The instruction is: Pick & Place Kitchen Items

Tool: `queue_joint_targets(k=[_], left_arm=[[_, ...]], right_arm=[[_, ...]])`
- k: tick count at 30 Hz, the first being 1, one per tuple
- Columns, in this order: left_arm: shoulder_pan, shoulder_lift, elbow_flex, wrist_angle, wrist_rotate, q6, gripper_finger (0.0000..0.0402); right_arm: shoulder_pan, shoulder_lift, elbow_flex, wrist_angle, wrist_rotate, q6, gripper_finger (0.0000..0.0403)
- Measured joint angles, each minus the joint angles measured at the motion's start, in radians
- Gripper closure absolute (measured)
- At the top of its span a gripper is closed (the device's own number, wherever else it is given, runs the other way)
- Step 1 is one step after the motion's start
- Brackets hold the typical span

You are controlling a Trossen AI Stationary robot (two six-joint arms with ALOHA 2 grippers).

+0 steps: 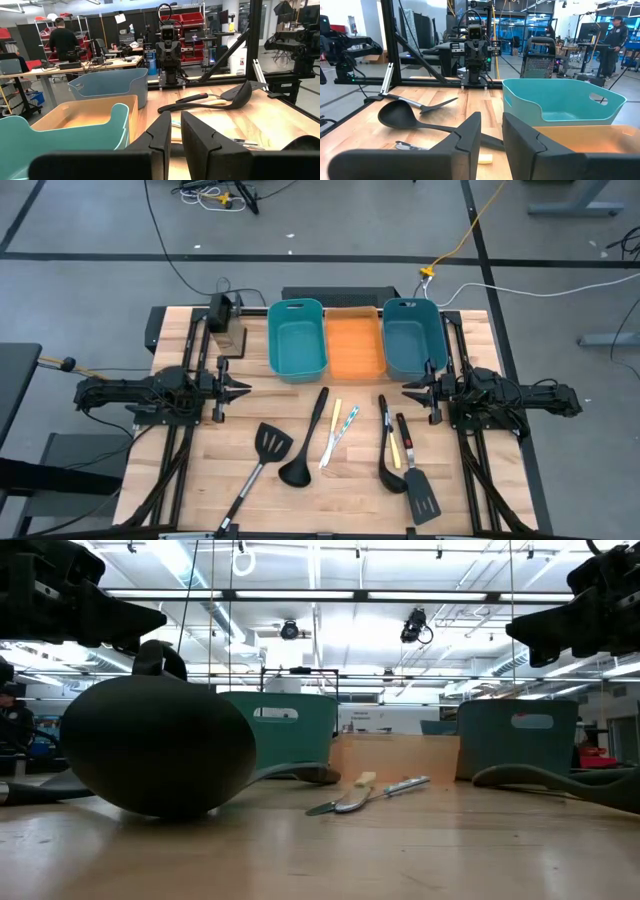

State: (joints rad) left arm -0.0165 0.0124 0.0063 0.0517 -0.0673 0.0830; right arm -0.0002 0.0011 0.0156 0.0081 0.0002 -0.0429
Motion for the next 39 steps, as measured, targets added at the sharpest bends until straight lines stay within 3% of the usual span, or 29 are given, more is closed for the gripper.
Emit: queue_joint_targets(k=[29, 39], left_arm=[[0.0, 0.0, 0.0, 0.0, 0.0, 0.0, 0.0352], [0.0, 0.0, 0.0, 0.0, 0.0, 0.0, 0.0352]], right_arm=[[0.0, 0.0, 0.0, 0.01, 0.011, -0.015, 0.0316], [0.0, 0.0, 0.0, 0.149, 0.01, -0.005, 0.0316]])
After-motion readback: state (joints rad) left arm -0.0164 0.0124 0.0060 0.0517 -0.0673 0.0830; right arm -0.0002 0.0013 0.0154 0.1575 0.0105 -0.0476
